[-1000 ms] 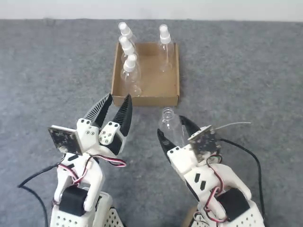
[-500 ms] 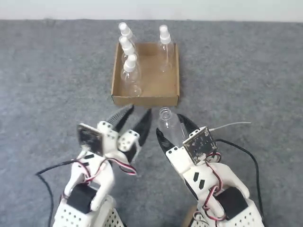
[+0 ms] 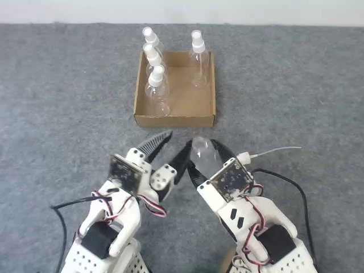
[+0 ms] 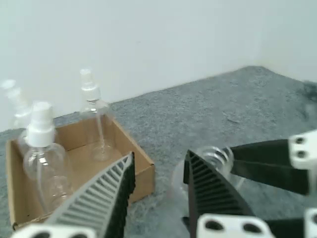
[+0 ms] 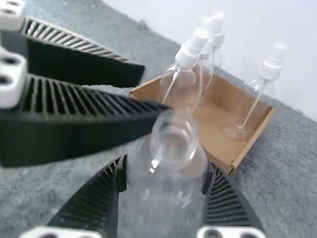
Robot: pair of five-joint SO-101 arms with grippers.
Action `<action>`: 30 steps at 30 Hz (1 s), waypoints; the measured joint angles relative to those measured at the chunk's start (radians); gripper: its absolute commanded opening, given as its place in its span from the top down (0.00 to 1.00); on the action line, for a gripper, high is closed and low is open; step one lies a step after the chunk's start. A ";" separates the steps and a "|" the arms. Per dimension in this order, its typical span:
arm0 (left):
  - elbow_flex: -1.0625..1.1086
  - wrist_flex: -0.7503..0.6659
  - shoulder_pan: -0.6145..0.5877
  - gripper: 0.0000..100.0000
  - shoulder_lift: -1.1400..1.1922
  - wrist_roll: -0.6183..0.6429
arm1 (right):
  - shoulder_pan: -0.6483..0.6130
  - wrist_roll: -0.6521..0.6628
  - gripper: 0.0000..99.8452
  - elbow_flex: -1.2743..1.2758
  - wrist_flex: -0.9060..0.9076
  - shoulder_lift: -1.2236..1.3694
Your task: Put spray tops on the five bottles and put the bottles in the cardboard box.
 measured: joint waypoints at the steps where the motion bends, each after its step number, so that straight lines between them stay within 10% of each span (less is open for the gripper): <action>1: 0.000 0.008 0.015 0.84 0.000 -0.018 | -0.002 0.002 0.92 0.002 0.000 0.000; 16: -0.002 0.025 0.011 0.84 0.000 -0.018 | 0.008 0.011 0.96 0.002 0.000 0.002; 30: -0.008 0.034 -0.058 0.84 0.000 0.061 | 0.344 0.011 0.96 -0.092 0.000 0.000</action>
